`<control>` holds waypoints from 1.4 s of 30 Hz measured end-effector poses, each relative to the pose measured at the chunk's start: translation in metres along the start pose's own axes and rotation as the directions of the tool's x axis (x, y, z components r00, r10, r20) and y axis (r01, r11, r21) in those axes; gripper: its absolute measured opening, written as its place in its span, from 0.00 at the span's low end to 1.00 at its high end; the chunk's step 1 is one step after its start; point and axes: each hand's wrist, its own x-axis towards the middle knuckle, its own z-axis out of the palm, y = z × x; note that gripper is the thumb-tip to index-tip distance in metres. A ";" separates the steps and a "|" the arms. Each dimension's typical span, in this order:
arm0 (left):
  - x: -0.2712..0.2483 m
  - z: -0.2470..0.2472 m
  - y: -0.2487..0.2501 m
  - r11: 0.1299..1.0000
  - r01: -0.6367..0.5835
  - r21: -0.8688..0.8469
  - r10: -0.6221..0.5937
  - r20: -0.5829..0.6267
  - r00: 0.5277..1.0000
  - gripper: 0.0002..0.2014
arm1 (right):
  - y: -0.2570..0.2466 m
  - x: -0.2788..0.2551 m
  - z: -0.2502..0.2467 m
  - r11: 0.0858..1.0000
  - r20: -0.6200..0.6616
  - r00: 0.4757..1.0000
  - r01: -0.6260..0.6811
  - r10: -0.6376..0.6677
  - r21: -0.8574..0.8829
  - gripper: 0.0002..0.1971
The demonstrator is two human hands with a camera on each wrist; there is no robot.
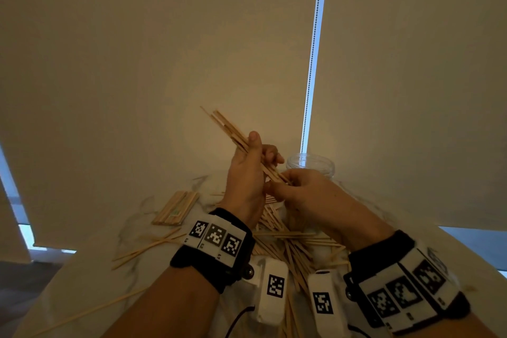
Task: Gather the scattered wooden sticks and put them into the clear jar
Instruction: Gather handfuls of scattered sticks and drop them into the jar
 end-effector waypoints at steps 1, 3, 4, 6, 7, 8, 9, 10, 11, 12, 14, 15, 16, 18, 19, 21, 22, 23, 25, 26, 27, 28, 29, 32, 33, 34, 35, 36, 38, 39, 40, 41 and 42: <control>-0.003 0.002 0.001 1.000 0.015 0.008 -0.015 0.030 0.999 0.12 | -0.001 -0.001 -0.001 1.000 -0.012 1.000 0.019 -0.019 -0.025 0.17; -0.006 0.002 0.003 0.999 0.033 0.030 -0.035 0.077 0.996 0.13 | -0.004 -0.002 -0.001 0.996 -0.019 0.997 0.067 -0.068 -0.063 0.12; -0.007 0.002 0.005 0.998 0.038 0.046 -0.042 0.093 0.995 0.14 | -0.006 -0.002 -0.001 0.991 -0.023 0.995 0.097 -0.100 -0.087 0.10; -0.006 0.000 0.006 0.996 0.048 0.080 -0.056 0.110 0.992 0.16 | -0.007 -0.001 -0.001 0.977 -0.038 0.986 0.155 -0.162 -0.149 0.08; -0.006 0.000 0.006 0.994 0.056 0.097 -0.067 0.109 0.992 0.16 | -0.007 -0.001 -0.001 0.969 -0.049 0.981 0.176 -0.187 -0.176 0.08; -0.006 0.000 0.006 0.991 0.072 0.111 -0.084 0.105 0.991 0.16 | -0.005 0.000 -0.001 0.962 -0.057 0.977 0.191 -0.205 -0.193 0.09; -0.006 0.000 0.006 0.989 0.096 0.116 -0.108 0.105 0.989 0.17 | -0.003 0.001 -0.001 0.957 -0.060 0.974 0.201 -0.217 -0.210 0.11; -0.005 0.000 0.005 0.985 0.120 0.127 -0.135 0.117 0.984 0.18 | 0.000 0.002 -0.001 0.950 -0.061 0.971 0.210 -0.230 -0.230 0.16; -0.005 0.000 0.004 0.979 0.139 0.146 -0.159 0.137 0.978 0.18 | 0.003 0.003 -0.001 0.943 -0.057 0.969 0.217 -0.238 -0.252 0.20; -0.005 0.000 0.003 0.974 0.151 0.170 -0.178 0.157 0.971 0.19 | 0.005 0.004 -0.001 0.936 -0.052 0.967 0.228 -0.251 -0.268 0.22; -0.004 -0.001 0.004 0.967 0.166 0.192 -0.201 0.184 0.962 0.19 | 0.006 0.004 -0.001 0.929 -0.045 0.961 0.251 -0.273 -0.273 0.21; -0.003 -0.002 0.005 0.965 0.175 0.196 -0.214 0.196 0.957 0.18 | 0.006 0.003 -0.001 0.925 -0.045 0.958 0.260 -0.282 -0.277 0.20; -0.003 -0.003 0.006 0.960 0.189 0.205 -0.232 0.213 0.949 0.18 | 0.005 0.003 -0.001 0.922 -0.046 0.957 0.262 -0.286 -0.284 0.19; -0.002 -0.005 0.009 0.949 0.223 0.224 -0.278 0.256 0.926 0.16 | 0.004 0.002 0.001 0.922 -0.026 0.961 0.254 -0.274 -0.291 0.19; -0.002 -0.006 0.010 0.943 0.239 0.231 -0.298 0.271 0.915 0.16 | 0.003 0.001 0.002 0.926 -0.004 0.965 0.251 -0.263 -0.283 0.21; -0.002 -0.007 0.010 0.934 0.271 0.235 -0.332 0.285 0.899 0.15 | 0.003 0.001 0.005 0.938 0.033 0.969 0.245 -0.244 -0.244 0.25; -0.003 -0.007 0.009 0.929 0.285 0.236 -0.347 0.291 0.891 0.16 | 0.002 0.001 0.006 0.944 0.040 0.970 0.243 -0.240 -0.224 0.26; -0.003 -0.007 0.009 0.925 0.296 0.239 -0.360 0.297 0.885 0.16 | 0.002 0.001 0.007 0.948 0.040 0.970 0.241 -0.238 -0.209 0.26; -0.004 -0.006 0.010 0.916 0.313 0.252 -0.381 0.296 0.876 0.16 | 0.002 0.001 0.007 0.949 0.024 0.968 0.250 -0.250 -0.192 0.25; -0.004 -0.006 0.011 0.912 0.321 0.258 -0.390 0.293 0.873 0.15 | 0.002 0.001 0.007 0.948 0.016 0.966 0.255 -0.257 -0.191 0.24; -0.004 -0.006 0.010 0.908 0.330 0.258 -0.399 0.290 0.870 0.15 | 0.003 0.001 0.007 0.945 0.010 0.965 0.260 -0.264 -0.198 0.23; -0.004 -0.007 0.010 0.904 0.343 0.256 -0.410 0.286 0.866 0.15 | 0.003 0.000 0.007 0.941 0.008 0.965 0.259 -0.264 -0.216 0.22; -0.003 -0.007 0.010 0.899 0.359 0.251 -0.422 0.277 0.863 0.15 | 0.002 0.000 0.006 0.938 0.009 0.965 0.256 -0.261 -0.232 0.21; -0.002 -0.007 0.009 0.896 0.382 0.227 -0.431 0.242 0.869 0.13 | 0.005 0.001 0.003 0.938 0.020 0.966 0.254 -0.257 -0.236 0.18; -0.003 -0.006 0.008 0.897 0.386 0.218 -0.432 0.236 0.871 0.13 | 0.005 0.000 0.001 0.934 0.025 0.966 0.256 -0.258 -0.248 0.18; -0.004 -0.005 0.007 0.896 0.390 0.210 -0.434 0.237 0.869 0.12 | 0.004 0.000 -0.001 0.929 0.029 0.965 0.257 -0.259 -0.266 0.18; -0.004 -0.005 0.007 0.896 0.395 0.201 -0.436 0.241 0.867 0.11 | 0.004 -0.001 -0.004 0.923 0.031 0.966 0.256 -0.258 -0.286 0.17; -0.004 -0.005 0.007 0.899 0.397 0.185 -0.433 0.239 0.869 0.11 | 0.003 -0.002 -0.006 0.916 0.032 0.966 0.253 -0.256 -0.311 0.17; 0.000 -0.006 0.010 0.917 0.382 0.110 -0.397 0.181 0.900 0.14 | 0.002 -0.004 -0.013 0.900 0.043 0.971 0.233 -0.233 -0.370 0.16; 0.003 -0.009 0.013 0.932 0.358 0.048 -0.362 0.117 0.925 0.17 | 0.002 -0.004 -0.016 0.895 0.055 0.977 0.213 -0.208 -0.393 0.17; 0.007 -0.013 0.017 0.946 0.325 -0.014 -0.324 0.036 0.945 0.18 | 0.003 -0.004 -0.020 0.893 0.073 0.982 0.189 -0.175 -0.409 0.18; 0.012 -0.018 0.021 0.957 0.284 -0.065 -0.287 -0.045 0.957 0.21 | 0.004 -0.005 -0.023 0.891 0.099 0.985 0.170 -0.141 -0.421 0.19; 0.017 -0.025 0.026 0.964 0.247 -0.102 -0.258 -0.112 0.960 0.24 | 0.003 -0.006 -0.025 0.889 0.134 0.985 0.159 -0.112 -0.430 0.20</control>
